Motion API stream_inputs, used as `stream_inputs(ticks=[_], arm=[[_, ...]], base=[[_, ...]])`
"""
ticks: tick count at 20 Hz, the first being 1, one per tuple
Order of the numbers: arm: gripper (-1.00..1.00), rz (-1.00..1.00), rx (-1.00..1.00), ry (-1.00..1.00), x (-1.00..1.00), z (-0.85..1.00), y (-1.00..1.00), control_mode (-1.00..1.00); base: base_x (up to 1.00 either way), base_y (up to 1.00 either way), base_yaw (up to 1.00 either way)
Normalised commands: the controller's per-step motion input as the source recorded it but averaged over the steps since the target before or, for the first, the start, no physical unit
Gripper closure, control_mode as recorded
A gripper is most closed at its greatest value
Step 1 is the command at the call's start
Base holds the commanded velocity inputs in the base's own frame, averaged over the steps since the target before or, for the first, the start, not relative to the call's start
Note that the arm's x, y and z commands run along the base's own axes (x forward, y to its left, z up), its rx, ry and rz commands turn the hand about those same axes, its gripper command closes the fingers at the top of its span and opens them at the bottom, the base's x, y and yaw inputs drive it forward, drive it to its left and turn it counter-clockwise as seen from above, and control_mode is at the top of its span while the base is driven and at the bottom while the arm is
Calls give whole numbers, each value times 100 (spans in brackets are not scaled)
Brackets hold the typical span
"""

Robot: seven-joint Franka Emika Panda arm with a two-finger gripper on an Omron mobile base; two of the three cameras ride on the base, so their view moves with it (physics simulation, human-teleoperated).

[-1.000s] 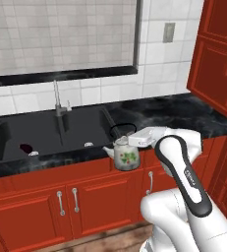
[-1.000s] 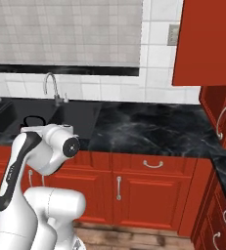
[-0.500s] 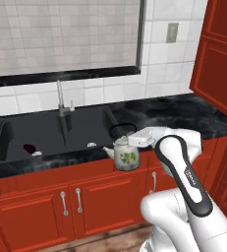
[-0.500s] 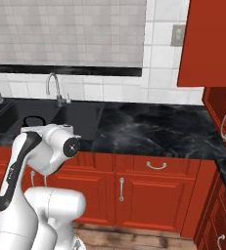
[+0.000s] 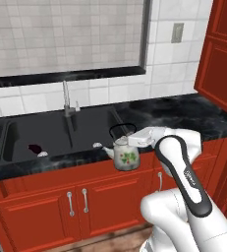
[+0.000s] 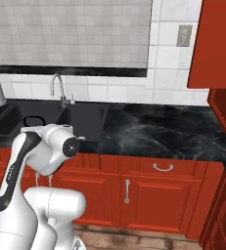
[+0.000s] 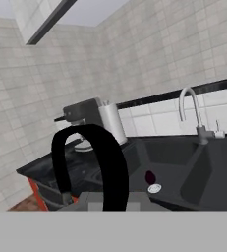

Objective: Open the cabinet, pick the kettle from the cabinet, and place it in the sink.

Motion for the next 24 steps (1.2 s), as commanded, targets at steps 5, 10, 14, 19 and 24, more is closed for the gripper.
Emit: stream_inputs(ticks=[5,10,14,19,24], arm=[[100,0,0,0,0,0,0,100],[100,0,0,0,0,0,0,100],[100,0,0,0,0,0,0,100],[100,0,0,0,0,0,0,100],[100,0,0,0,0,0,0,100]], base=[[34,6,0],[49,6,0],[42,9,0],[24,15,0],[19,32,-2]])
